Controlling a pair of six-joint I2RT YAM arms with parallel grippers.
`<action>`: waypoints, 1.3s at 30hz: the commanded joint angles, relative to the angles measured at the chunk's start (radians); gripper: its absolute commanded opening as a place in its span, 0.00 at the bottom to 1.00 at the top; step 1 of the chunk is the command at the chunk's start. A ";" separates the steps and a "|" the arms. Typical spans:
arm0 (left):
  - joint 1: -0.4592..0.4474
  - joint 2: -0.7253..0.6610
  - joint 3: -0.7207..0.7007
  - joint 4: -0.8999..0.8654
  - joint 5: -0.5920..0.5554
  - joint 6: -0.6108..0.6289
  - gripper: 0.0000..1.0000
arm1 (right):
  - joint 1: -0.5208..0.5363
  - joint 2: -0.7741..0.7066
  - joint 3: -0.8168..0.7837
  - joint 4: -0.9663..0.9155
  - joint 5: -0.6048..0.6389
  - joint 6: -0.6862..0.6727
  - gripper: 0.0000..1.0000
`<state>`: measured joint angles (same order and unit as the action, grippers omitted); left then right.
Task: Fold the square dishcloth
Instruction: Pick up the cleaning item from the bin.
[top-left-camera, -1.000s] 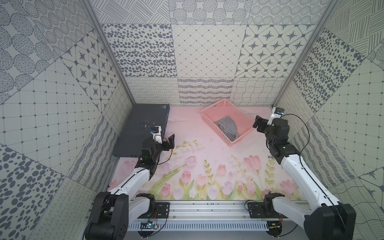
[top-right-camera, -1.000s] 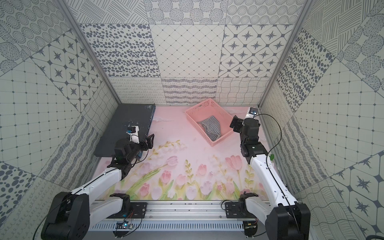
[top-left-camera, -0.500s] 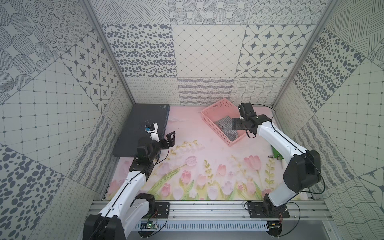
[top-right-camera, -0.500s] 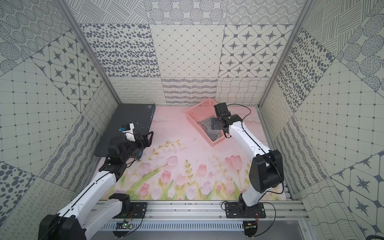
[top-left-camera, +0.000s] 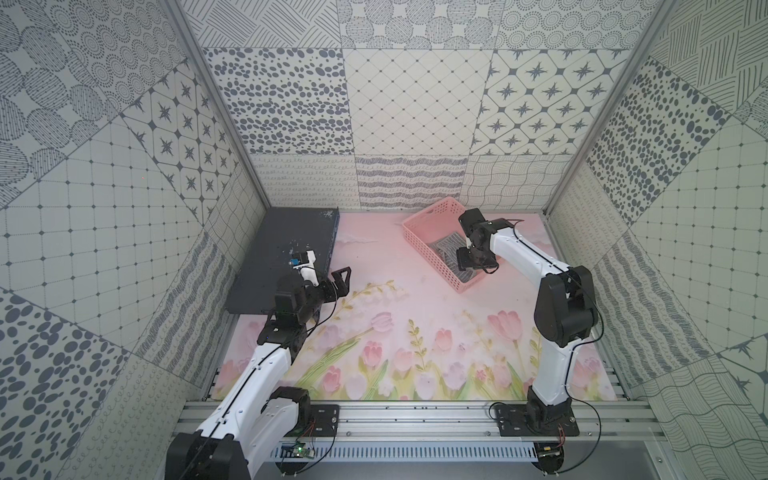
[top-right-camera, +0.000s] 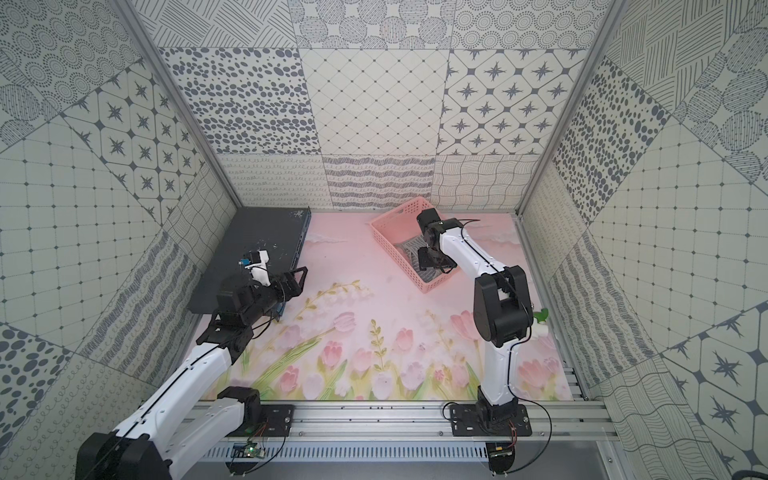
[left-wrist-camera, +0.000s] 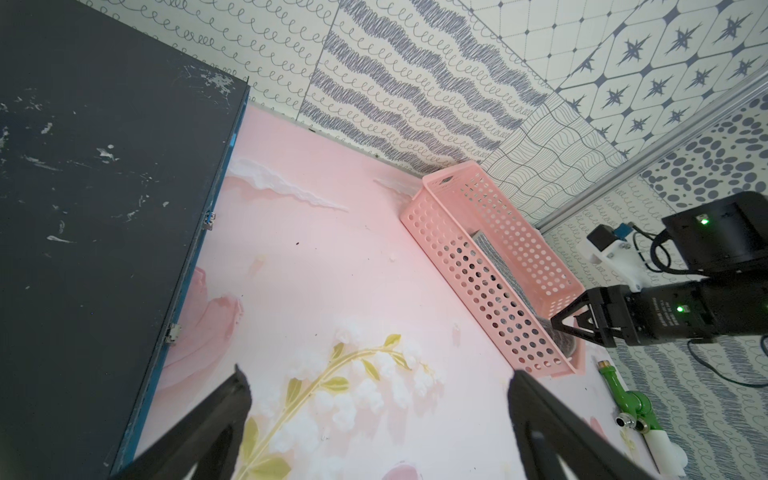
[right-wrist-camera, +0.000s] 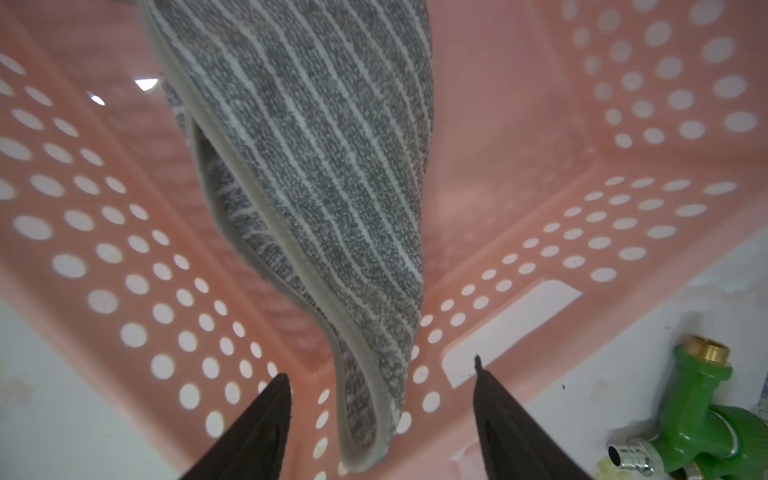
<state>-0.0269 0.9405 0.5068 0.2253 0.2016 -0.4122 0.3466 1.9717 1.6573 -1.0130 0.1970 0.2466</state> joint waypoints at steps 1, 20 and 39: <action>-0.001 0.009 0.010 -0.026 -0.001 -0.010 0.99 | 0.000 0.038 0.046 -0.012 -0.030 -0.008 0.64; -0.001 0.019 0.042 -0.087 -0.021 -0.008 0.99 | -0.004 -0.009 0.116 -0.036 0.162 0.043 0.00; -0.002 0.048 0.147 -0.143 0.089 -0.147 0.99 | 0.167 -0.369 0.210 -0.016 0.198 0.033 0.00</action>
<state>-0.0269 0.9871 0.6388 0.0925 0.2420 -0.4778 0.4690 1.6474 1.8168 -1.0454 0.4007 0.2813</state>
